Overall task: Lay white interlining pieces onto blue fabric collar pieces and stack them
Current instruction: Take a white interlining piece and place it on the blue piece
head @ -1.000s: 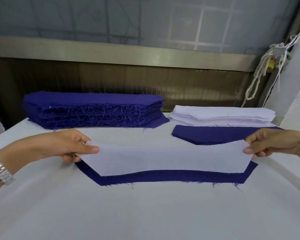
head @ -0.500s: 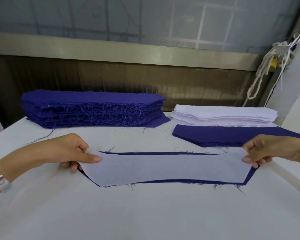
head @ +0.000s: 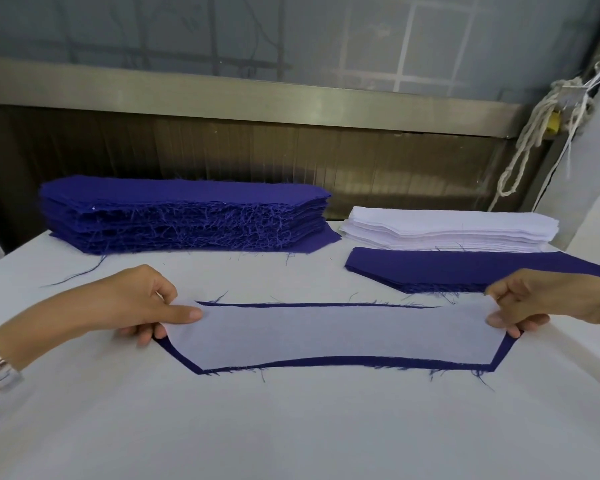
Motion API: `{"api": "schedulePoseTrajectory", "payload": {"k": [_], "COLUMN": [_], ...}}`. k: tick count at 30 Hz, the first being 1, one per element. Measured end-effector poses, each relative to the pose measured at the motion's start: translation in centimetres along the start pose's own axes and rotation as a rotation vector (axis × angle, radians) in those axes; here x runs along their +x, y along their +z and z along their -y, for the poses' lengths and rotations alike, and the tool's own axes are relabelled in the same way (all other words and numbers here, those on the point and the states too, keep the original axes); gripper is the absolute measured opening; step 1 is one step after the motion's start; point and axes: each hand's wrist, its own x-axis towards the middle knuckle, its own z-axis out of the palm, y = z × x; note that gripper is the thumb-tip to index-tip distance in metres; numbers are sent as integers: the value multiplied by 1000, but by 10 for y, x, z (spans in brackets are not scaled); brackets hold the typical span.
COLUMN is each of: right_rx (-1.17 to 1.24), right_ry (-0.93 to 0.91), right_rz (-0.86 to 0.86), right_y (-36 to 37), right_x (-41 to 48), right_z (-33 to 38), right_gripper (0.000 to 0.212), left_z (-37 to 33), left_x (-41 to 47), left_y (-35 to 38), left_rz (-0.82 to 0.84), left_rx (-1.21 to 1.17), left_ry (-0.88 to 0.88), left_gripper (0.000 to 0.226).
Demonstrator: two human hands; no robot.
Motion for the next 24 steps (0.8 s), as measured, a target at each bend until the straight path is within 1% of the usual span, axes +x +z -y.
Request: {"api": "schedulePoseTrajectory", "payload": {"k": [4,8,12,16,20,22,24], "right_rx": [18,8,36,19,-14,-15,2], "right_ry": [40,46,54,53,66,71,69], "right_rz": [-11,-6,4,4,-10,-22,-38], "right_y": [1,1,1,1,-1,-2,-3], "right_x": [1,0,-2,-3,-3,-3,-4], "right_z": [1,2,5,5,2,0,-2], "right_gripper": [62,62,45,47,50,47,39], "left_z": [0,-1,-2,-2,-1,1,4], "left_x": [-1,-1,-2,-3,-3,-3,-3], "left_y": [1,1,2,2,2,-1,-4], "left_rz": [-10,-12,-12,-18,-60,-77,-84], "left_rx": [18,32,30,37,102,124,136], "left_ry": [-1,-3,1,0,-32,-58,-81], "left_gripper": [59,59,60,59,56,55,56]}}
